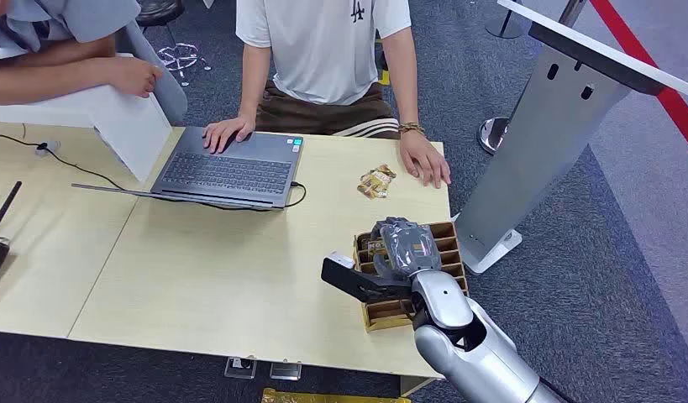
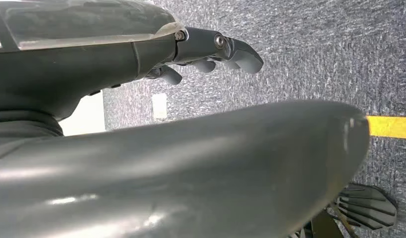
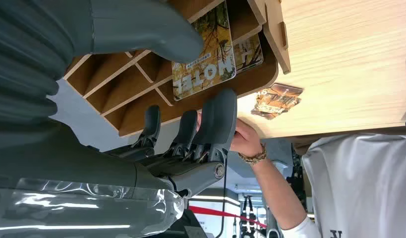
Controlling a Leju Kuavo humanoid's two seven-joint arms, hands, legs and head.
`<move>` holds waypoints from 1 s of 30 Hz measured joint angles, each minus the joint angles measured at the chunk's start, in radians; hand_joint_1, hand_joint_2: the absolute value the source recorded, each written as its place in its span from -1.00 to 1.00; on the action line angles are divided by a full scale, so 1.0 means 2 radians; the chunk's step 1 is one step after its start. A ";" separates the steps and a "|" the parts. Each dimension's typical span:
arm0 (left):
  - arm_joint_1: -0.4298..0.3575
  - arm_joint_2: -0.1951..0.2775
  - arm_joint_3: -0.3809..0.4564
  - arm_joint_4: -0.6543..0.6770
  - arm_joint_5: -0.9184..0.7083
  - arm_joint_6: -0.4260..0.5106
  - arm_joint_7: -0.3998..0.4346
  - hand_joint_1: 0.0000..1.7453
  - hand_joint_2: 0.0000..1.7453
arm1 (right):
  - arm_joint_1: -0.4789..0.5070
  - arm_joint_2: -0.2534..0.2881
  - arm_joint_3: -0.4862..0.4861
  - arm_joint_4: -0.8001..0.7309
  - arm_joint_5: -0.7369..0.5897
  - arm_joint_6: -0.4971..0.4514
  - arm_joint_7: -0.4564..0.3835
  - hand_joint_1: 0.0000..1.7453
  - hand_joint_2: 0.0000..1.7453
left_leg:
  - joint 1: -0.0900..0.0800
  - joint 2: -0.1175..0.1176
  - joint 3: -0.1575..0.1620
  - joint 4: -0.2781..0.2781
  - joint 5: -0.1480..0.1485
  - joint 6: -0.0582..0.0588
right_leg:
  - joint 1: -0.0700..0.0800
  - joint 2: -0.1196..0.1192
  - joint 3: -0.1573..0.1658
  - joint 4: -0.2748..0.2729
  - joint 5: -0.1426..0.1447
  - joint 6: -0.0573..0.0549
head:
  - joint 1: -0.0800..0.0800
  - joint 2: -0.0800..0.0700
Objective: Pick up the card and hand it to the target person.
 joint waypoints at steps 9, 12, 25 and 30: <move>0.000 0.000 0.000 0.000 0.000 0.000 0.000 -1.00 1.00 | 0.000 0.000 0.000 0.000 0.000 0.000 0.000 0.60 1.00 | 0.000 0.000 0.000 0.000 0.000 0.000 | 0.000 0.000 0.000 0.000 0.000 0.000 | 0.000 0.000; 0.000 0.000 0.000 0.000 0.000 0.000 0.000 -1.00 1.00 | 0.000 0.000 0.000 0.000 0.000 0.000 0.000 0.60 1.00 | 0.000 0.000 0.000 0.000 0.000 0.000 | 0.000 0.000 0.000 0.000 0.000 0.000 | 0.000 0.000; 0.000 0.000 0.000 0.000 0.000 0.000 0.000 -1.00 1.00 | 0.000 0.000 0.000 0.000 0.000 0.000 0.000 0.60 1.00 | 0.000 0.000 0.000 0.000 0.000 0.000 | 0.000 0.000 0.000 0.000 0.000 0.000 | 0.000 0.000; 0.000 0.000 0.000 0.000 0.000 0.000 0.000 -1.00 1.00 | 0.000 0.000 0.000 0.000 0.000 0.000 0.000 0.60 1.00 | 0.000 0.000 0.000 0.000 0.000 0.000 | 0.000 0.000 0.000 0.000 0.000 0.000 | 0.000 0.000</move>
